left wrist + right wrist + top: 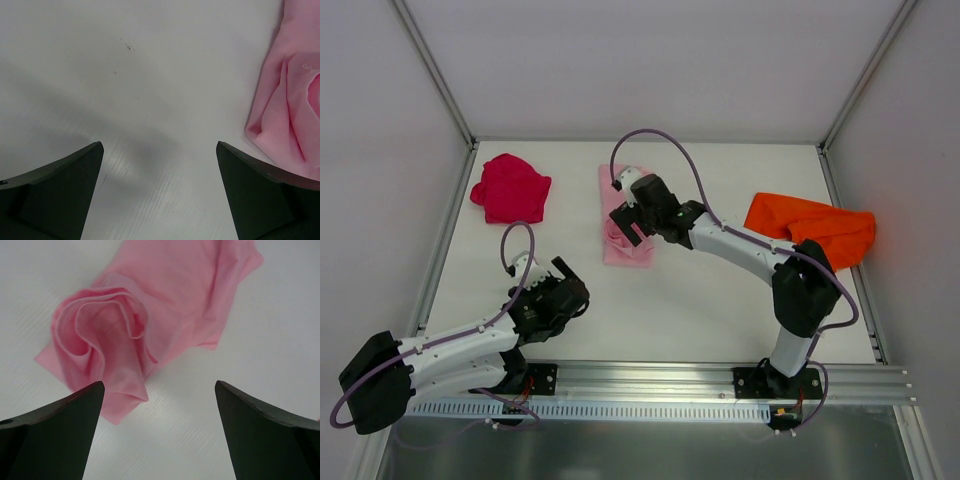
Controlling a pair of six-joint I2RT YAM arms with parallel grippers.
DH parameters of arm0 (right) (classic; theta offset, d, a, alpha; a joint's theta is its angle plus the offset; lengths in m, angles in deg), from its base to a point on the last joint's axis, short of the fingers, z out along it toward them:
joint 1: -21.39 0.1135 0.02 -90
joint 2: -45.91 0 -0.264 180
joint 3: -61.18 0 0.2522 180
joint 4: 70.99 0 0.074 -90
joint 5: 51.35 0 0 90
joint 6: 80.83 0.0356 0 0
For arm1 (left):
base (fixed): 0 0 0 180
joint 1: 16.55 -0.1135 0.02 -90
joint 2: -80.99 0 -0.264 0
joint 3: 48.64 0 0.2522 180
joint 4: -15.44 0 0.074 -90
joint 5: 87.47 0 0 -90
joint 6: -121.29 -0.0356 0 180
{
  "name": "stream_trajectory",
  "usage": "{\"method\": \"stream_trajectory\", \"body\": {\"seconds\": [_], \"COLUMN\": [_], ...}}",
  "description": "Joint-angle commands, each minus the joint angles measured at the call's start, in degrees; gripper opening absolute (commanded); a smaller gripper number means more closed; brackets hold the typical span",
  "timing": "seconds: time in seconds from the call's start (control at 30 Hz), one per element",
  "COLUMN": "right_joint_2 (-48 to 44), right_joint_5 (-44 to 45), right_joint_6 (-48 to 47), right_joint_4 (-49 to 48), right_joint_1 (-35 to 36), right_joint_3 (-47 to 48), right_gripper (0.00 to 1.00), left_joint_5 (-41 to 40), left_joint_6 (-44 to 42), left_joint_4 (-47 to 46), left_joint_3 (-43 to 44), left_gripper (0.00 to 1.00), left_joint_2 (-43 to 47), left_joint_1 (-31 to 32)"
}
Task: Fold and stack the t-shirts
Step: Fold the folded rectangular tshirt in 1/3 of the way
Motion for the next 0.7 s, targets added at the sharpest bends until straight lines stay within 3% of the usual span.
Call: {"method": "stream_trajectory", "body": {"seconds": [0.0, 0.07, 0.4, 0.53, 0.67], "right_joint_2": [-2.6, -2.6, -4.3, -3.6, 1.7], "right_joint_5": [-13.9, -22.2, -47.1, -51.5, -47.1], "right_joint_6": [3.5, 4.7, 8.7, 8.7, 7.4], "right_joint_4": [5.5, 6.4, 1.6, 0.9, 3.9], "right_joint_1": [0.4, 0.4, -3.1, -4.0, -4.2], "right_joint_3": [0.4, -0.5, -6.5, -6.6, -2.5], "right_gripper": [1.0, 1.0, 1.0, 1.0, 1.0], "left_joint_5": [-0.9, -0.8, -1.9, -2.3, -2.3], "left_joint_6": [-1.5, -1.5, 1.6, 1.7, 1.6], "left_joint_4": [-2.2, -2.3, 0.5, 0.5, 0.4], "left_joint_3": [0.0, 0.1, -0.7, -1.9, -1.9], "left_gripper": [0.99, 0.99, 0.99, 0.99, 0.99], "left_joint_2": [-0.5, -1.3, -0.3, 1.7, 1.6], "left_joint_1": [0.2, 0.2, 0.2, 0.2, 0.2]}}
